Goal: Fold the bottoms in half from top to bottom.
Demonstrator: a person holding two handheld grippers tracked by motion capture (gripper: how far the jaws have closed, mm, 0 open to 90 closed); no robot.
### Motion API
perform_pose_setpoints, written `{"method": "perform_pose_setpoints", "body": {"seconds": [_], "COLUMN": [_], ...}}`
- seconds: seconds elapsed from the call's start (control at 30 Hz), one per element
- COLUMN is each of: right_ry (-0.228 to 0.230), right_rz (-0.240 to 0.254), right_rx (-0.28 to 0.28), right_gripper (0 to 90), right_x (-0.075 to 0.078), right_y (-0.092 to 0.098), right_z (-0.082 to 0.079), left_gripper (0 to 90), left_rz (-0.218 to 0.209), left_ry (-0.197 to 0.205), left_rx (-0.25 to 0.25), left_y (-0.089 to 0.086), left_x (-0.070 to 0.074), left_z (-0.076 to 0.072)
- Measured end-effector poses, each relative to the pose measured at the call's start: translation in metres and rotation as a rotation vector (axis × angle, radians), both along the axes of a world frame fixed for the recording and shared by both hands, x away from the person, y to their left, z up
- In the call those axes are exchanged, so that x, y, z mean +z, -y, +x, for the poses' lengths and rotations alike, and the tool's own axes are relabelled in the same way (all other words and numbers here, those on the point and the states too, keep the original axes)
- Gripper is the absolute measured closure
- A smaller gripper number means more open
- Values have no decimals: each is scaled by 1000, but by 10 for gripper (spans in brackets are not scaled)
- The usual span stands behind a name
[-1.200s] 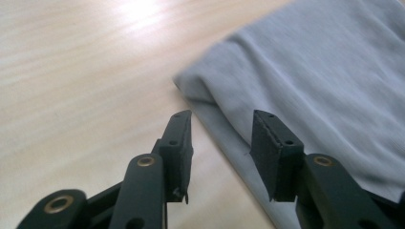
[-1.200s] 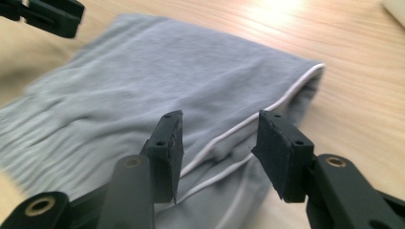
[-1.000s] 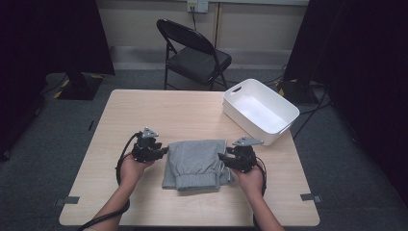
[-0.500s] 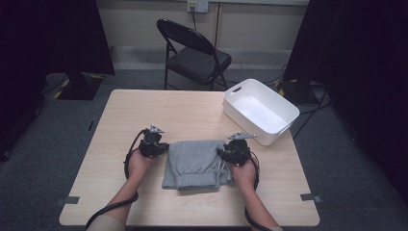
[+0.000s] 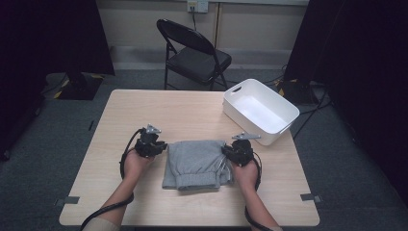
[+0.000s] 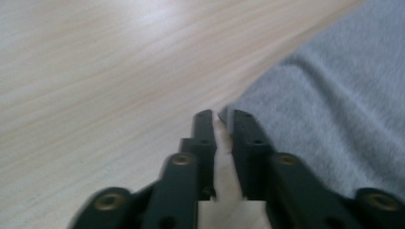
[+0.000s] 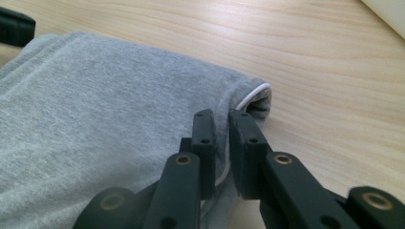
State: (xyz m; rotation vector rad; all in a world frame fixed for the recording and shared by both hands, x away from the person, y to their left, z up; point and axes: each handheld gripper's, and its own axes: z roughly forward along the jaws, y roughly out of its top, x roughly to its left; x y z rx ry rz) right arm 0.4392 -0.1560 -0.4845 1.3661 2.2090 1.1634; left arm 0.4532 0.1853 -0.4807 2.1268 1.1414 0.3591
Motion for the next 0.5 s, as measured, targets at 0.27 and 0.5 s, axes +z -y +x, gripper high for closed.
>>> {"method": "perform_pose_setpoints", "body": {"seconds": [0.27,0.5], "right_ry": [-3,-10], "right_rz": [-10,4], "right_rx": [1,-3], "right_gripper": [796,798], "right_x": [-2,-5], "right_y": [-1,-1], "right_z": [-1,0], "left_gripper": [563,858], "left_rz": [7,-25], "left_ry": [25,-1], "left_rx": [2,-52], "left_y": [8,14], "left_x": [-11,-11], "left_z": [8,16]}}
